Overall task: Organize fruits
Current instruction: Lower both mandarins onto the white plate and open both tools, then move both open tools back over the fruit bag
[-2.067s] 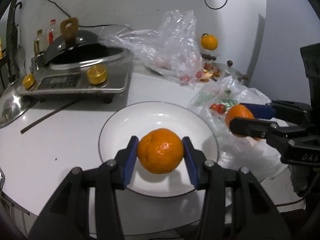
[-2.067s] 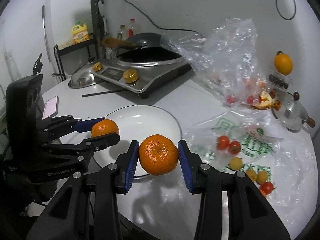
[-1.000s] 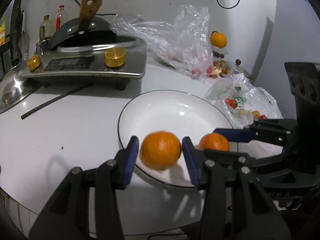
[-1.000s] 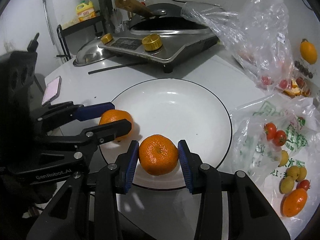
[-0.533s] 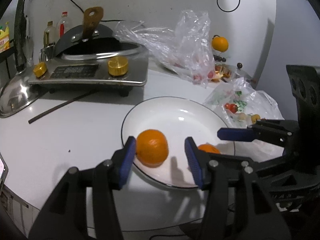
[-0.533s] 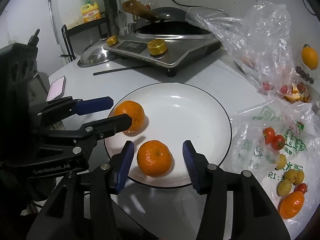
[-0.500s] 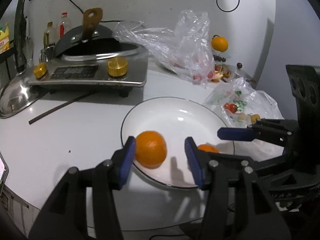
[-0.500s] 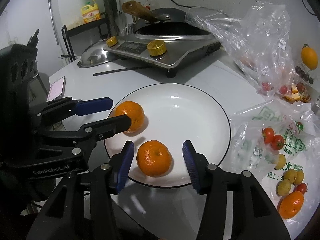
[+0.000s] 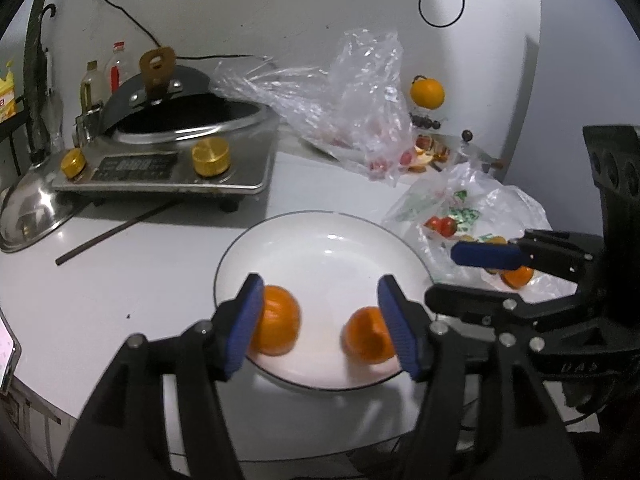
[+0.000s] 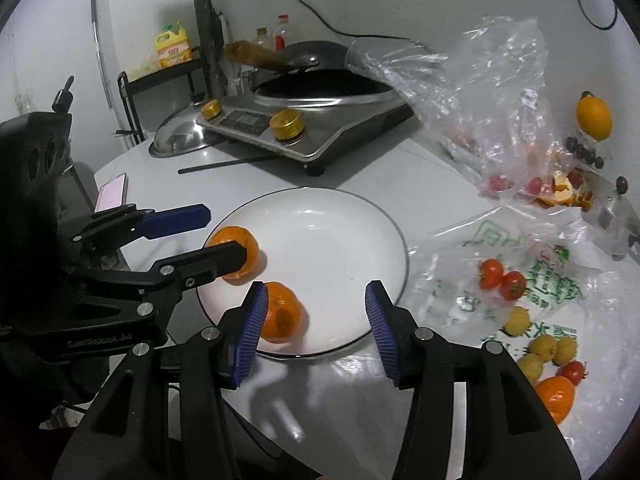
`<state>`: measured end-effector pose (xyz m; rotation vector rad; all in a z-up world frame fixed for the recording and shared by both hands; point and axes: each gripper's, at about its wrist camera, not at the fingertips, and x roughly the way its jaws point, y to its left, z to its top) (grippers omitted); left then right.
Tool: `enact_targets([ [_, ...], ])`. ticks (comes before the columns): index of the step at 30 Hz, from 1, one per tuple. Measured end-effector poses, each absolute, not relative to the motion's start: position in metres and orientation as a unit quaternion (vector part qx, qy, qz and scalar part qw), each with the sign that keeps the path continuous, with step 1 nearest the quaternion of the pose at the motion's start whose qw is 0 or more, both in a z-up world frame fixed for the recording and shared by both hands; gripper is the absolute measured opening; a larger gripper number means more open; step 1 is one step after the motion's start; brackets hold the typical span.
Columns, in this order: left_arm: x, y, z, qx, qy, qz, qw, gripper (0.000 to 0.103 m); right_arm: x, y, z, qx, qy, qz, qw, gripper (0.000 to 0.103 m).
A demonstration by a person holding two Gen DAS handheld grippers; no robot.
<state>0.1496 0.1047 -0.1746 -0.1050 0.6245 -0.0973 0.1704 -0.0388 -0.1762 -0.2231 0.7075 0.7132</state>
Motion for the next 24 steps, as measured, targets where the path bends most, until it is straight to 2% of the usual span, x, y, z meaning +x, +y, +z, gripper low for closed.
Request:
enact_targets([
  [3,0.15,0.099,-0.172,-0.05,0.305,-0.045,0.95,0.062,0.171,-0.049,-0.174,-0.101,0.335,0.337,0.874,0.054],
  [5,0.149,0.095,-0.169,-0.052,0.301,-0.044,0.951,0.072,0.172,-0.056,-0.173,-0.097,0.333,0.333,0.877,0.054],
  [24,0.158,0.027,-0.159,-0.018,0.305,-0.069,0.95,0.072,0.167,-0.144,-0.172,-0.054,0.318,0.283,0.903,0.054],
])
